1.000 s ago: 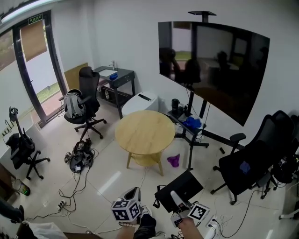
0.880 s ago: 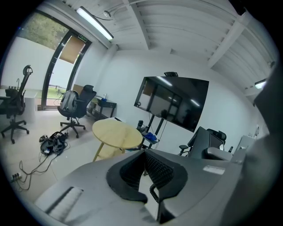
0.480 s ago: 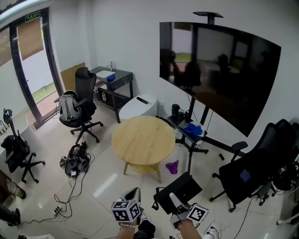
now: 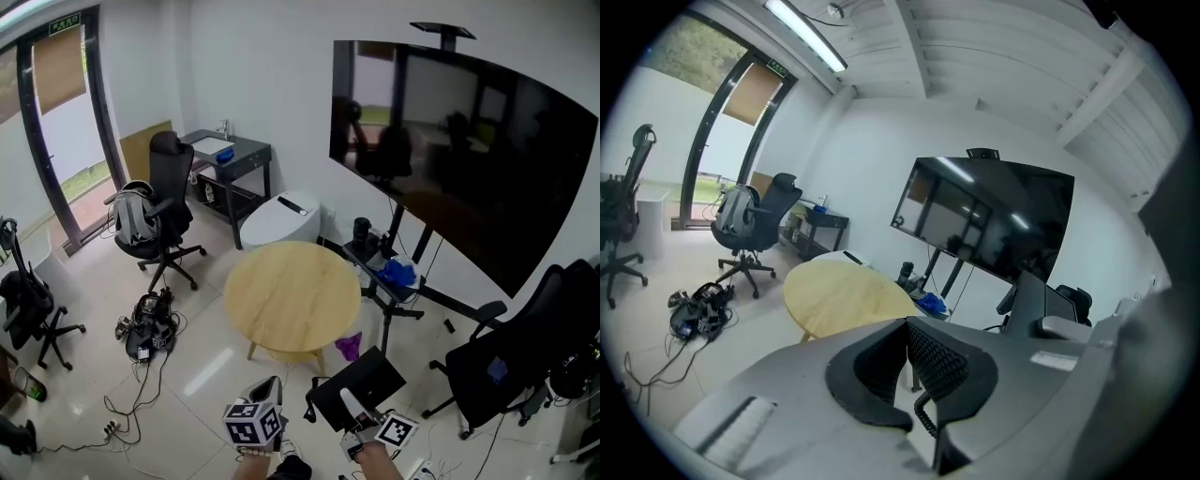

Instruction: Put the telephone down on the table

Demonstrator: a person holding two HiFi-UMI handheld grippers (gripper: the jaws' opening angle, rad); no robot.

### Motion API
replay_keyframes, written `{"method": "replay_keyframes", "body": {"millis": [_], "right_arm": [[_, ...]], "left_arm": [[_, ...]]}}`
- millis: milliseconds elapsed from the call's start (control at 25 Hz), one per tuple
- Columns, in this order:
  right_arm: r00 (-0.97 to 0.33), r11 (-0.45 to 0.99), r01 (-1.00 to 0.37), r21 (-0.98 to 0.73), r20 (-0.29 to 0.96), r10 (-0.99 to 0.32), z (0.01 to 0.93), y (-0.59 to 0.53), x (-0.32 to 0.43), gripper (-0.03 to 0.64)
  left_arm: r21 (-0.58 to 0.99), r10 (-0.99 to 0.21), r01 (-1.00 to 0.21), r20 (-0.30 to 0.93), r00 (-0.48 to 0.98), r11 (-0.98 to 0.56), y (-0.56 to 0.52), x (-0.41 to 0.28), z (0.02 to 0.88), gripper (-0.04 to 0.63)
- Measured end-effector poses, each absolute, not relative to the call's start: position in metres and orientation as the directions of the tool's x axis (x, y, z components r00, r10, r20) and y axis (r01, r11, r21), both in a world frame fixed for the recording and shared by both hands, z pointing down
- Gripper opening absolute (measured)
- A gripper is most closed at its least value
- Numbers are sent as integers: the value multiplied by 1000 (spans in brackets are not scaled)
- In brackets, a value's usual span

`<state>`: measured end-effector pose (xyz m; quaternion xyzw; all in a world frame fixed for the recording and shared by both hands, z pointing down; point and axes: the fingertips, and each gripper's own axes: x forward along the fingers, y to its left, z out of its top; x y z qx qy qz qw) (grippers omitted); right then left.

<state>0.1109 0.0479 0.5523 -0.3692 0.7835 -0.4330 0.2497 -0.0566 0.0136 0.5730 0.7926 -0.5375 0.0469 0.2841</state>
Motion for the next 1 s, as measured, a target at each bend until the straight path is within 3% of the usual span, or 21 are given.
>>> {"method": "replay_keyframes", "body": {"millis": [1000], "right_arm": [[-621, 390, -382, -838, -80, -780, 527, -84, 62, 169]], "left_arm": [[416, -819, -873, 387, 423, -255, -102, -116, 568, -14]]}}
